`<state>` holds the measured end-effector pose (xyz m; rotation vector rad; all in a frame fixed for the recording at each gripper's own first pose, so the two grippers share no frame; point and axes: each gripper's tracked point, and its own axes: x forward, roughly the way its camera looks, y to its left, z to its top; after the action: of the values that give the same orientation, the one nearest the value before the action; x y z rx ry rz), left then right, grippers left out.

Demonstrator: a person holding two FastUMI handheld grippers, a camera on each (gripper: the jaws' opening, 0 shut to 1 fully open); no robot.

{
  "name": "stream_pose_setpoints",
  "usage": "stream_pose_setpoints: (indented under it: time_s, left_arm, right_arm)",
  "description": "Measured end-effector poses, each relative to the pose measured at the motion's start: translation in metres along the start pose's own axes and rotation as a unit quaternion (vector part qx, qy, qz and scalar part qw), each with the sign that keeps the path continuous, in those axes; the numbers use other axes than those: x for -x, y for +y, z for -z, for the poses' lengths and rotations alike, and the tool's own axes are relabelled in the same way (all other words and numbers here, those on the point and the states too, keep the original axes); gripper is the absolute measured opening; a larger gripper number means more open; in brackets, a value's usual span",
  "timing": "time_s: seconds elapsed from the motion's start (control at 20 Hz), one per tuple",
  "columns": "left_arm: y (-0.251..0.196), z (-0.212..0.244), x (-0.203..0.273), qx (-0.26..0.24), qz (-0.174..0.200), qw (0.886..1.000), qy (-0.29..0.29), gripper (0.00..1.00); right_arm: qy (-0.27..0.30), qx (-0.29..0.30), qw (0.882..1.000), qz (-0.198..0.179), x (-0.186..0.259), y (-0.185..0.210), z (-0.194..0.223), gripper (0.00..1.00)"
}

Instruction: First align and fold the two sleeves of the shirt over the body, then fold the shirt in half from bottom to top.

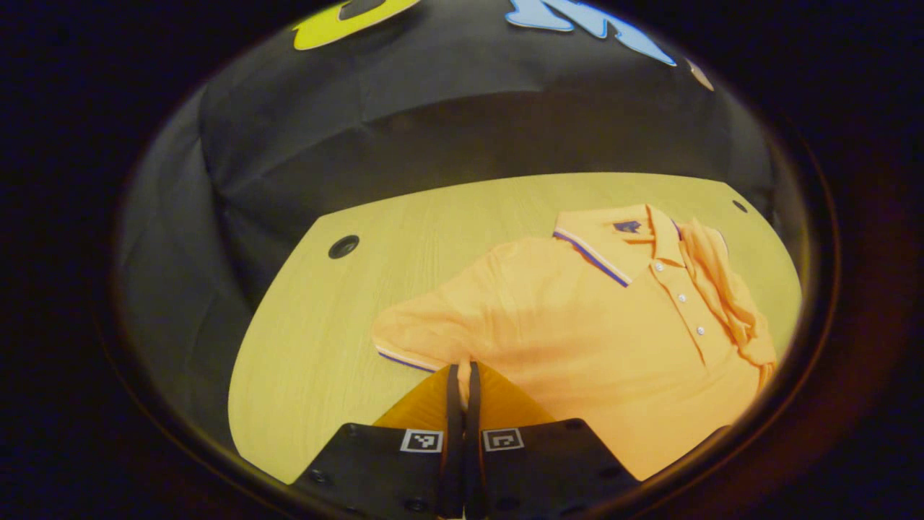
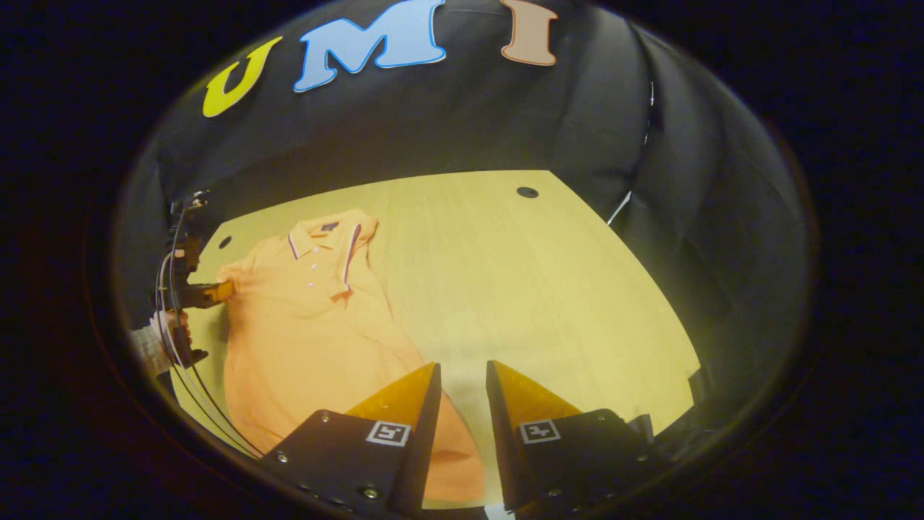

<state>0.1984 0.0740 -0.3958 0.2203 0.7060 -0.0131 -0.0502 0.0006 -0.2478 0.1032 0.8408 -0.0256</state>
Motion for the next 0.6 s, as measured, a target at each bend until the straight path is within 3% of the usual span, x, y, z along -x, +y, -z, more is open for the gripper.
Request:
stream_pose_setpoints:
  time_s: [0.6]
  left_arm:
    - [-0.139,-0.085,0.038,-0.103,0.086,0.987,-0.084,0.06]
  right_arm:
    - [-0.006,-0.034,0.999,0.009,0.007,-0.035,0.009,0.40]
